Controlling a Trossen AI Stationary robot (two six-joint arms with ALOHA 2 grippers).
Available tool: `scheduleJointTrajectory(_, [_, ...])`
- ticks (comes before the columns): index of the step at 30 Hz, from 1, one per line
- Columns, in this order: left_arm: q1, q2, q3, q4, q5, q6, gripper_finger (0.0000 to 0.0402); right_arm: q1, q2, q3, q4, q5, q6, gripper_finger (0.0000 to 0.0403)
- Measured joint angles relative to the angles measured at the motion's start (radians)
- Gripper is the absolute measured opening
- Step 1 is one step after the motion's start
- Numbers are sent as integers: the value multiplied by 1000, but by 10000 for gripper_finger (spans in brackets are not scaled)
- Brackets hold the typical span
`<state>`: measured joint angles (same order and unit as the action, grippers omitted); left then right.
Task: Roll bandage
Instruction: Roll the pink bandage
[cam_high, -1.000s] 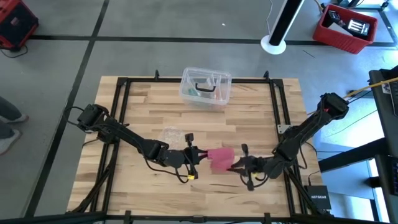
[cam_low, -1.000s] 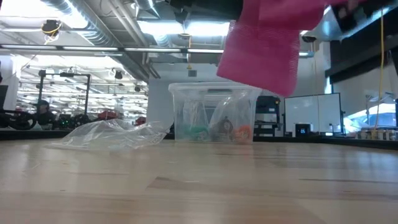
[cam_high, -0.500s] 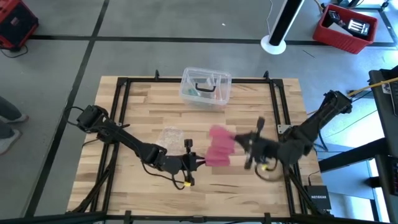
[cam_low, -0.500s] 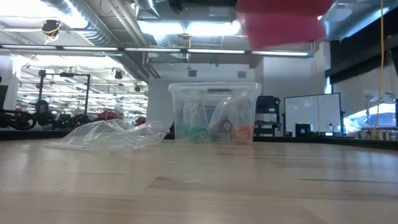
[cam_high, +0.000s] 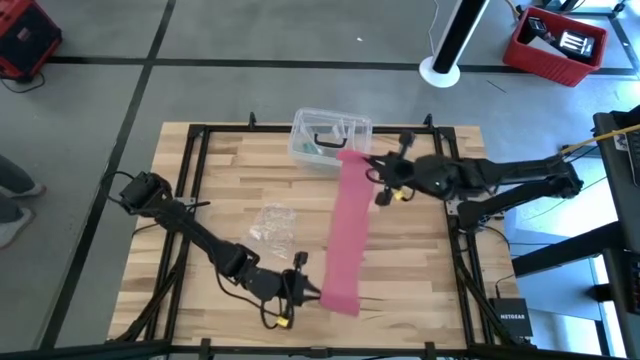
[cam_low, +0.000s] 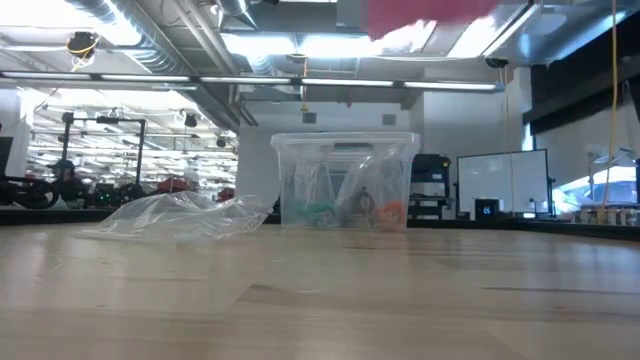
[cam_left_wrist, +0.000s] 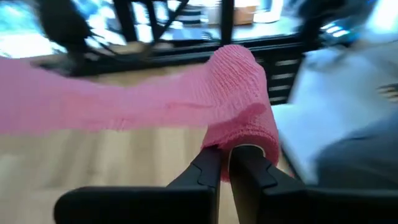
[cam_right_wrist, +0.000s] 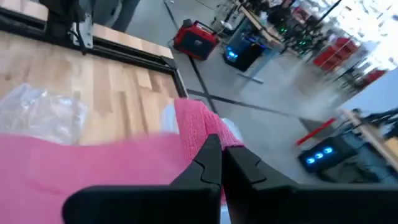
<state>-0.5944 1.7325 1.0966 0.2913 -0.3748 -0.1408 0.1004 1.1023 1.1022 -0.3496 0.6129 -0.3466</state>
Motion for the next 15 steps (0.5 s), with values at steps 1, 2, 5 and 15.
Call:
scheduleJointTrajectory(1, [-5, 0, 0, -2, 30, -30, 13, -19, 1, -17, 15, -8, 3, 3])
scheduleJointTrajectory(2, [-10, 0, 0, -4, 59, -59, 13, -37, 1, -34, 20, -11, 5, 3])
scheduleJointTrajectory(5, [-35, 0, 0, -22, 103, -127, 13, -83, 3, -97, 37, 1, 28, 6])
scheduleJointTrajectory(15, [-143, 0, 0, 4, 124, -237, 9, -238, -1, -195, 15, 73, 8, 4])
